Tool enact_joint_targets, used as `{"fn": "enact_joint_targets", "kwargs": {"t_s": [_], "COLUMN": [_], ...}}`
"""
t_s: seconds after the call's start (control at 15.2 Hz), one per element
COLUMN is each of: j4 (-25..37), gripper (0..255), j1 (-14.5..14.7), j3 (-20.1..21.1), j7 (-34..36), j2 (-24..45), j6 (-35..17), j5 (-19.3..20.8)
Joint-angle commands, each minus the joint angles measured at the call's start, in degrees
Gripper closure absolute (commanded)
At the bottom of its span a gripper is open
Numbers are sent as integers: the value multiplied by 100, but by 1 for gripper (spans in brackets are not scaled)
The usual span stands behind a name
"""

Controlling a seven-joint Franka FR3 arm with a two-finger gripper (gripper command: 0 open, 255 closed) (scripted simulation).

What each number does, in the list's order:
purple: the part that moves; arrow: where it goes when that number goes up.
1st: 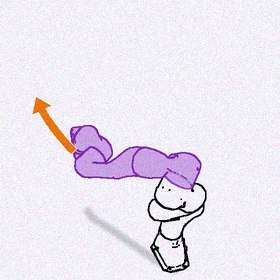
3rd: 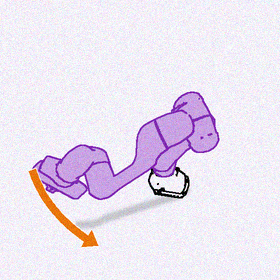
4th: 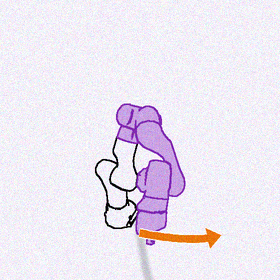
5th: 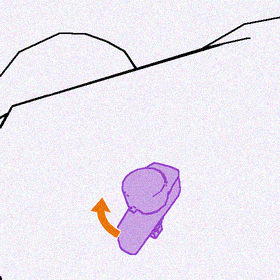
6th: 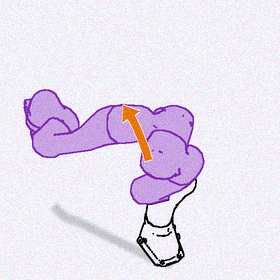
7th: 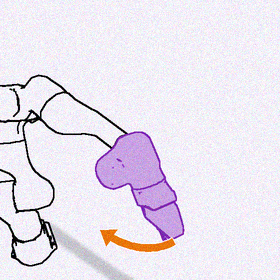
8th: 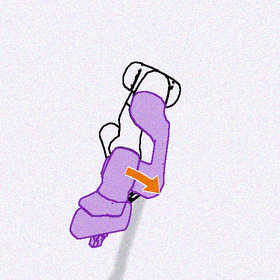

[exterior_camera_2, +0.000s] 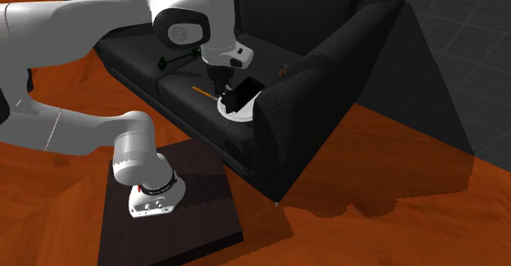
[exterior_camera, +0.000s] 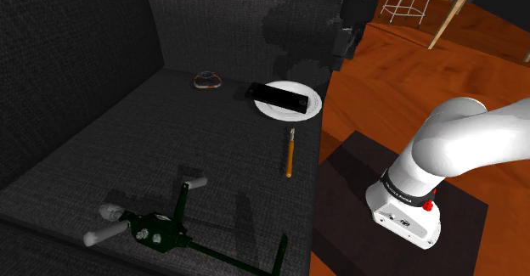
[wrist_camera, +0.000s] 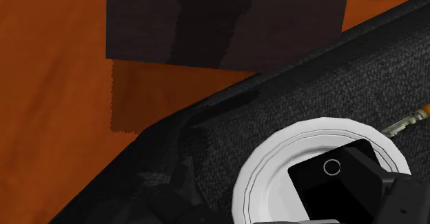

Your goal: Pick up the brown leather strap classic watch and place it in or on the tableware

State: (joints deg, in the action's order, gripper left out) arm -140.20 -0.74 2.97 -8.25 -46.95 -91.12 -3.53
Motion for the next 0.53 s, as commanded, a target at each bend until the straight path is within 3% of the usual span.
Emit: {"fn": "enact_joint_targets", "kwargs": {"t_s": [0.0,0.46], "j4": [0,738], "gripper": [0,0], "j1": [0,179], "j3": [0,393], "j7": [0,151], "j2": [0,1481], "j6": [0,-811], "j5": [0,-157]}}
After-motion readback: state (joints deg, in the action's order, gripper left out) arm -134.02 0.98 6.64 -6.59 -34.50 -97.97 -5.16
